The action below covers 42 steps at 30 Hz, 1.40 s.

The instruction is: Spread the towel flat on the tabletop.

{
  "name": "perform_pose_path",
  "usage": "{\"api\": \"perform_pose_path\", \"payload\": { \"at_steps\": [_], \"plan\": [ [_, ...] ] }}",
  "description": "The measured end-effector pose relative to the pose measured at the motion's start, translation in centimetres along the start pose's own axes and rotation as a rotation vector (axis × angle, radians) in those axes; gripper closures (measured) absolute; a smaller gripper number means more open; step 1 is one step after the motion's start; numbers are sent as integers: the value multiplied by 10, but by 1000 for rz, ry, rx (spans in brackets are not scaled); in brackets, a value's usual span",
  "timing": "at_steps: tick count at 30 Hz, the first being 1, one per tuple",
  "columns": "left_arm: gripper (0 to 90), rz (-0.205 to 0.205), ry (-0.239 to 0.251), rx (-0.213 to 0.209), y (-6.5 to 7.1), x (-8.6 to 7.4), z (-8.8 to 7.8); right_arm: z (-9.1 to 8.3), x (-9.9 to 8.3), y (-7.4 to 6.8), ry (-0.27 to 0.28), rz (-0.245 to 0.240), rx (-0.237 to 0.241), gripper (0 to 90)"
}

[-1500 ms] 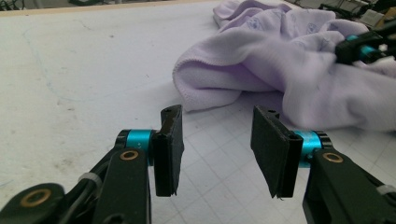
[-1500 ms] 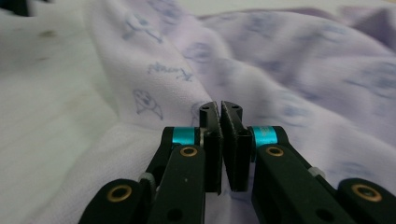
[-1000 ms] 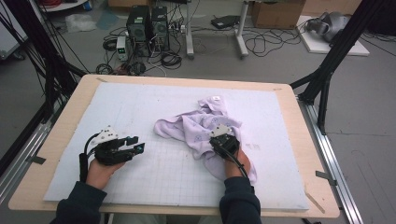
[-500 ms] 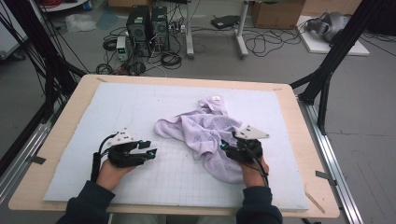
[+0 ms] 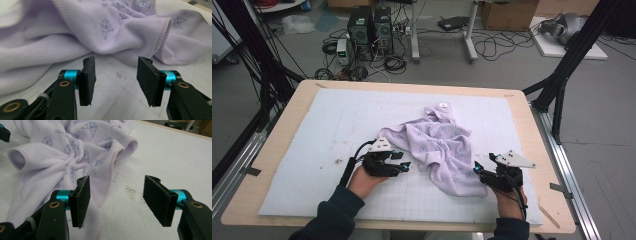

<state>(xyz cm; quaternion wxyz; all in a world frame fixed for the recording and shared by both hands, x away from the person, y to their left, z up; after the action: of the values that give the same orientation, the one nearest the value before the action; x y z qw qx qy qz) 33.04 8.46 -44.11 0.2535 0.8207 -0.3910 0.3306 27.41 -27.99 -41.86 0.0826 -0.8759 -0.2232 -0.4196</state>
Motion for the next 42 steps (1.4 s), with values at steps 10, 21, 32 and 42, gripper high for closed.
{"api": "perform_pose_path", "payload": {
  "at_steps": [10, 21, 32, 42],
  "plan": [
    [498, 112, -132, 75, 23, 18, 45, 5, -4, 0, -12, 8, 15, 377],
    [898, 184, -164, 77, 24, 16, 37, 10, -4, -4, -30, -11, 33, 377],
    [576, 96, -62, -6, 25, 20, 43, 14, -2, -7, -35, -4, 43, 376],
    [859, 167, -126, 24, 31, 20, 48, 15, -5, -4, -45, -7, 38, 377]
  ]
}}
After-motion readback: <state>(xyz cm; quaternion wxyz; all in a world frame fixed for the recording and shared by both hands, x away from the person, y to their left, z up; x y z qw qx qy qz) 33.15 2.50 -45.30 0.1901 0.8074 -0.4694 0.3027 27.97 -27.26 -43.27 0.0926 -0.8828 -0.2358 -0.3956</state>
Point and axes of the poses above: each handheld gripper's, and its own axes: z roughly forward along the jaws, x roughly out of its top, y roughly to its right, the point moved 1 cm from there along z, roughly forward along the jaws, and after that the axes turned 9 degrees about -y, right-handed, at the moved point
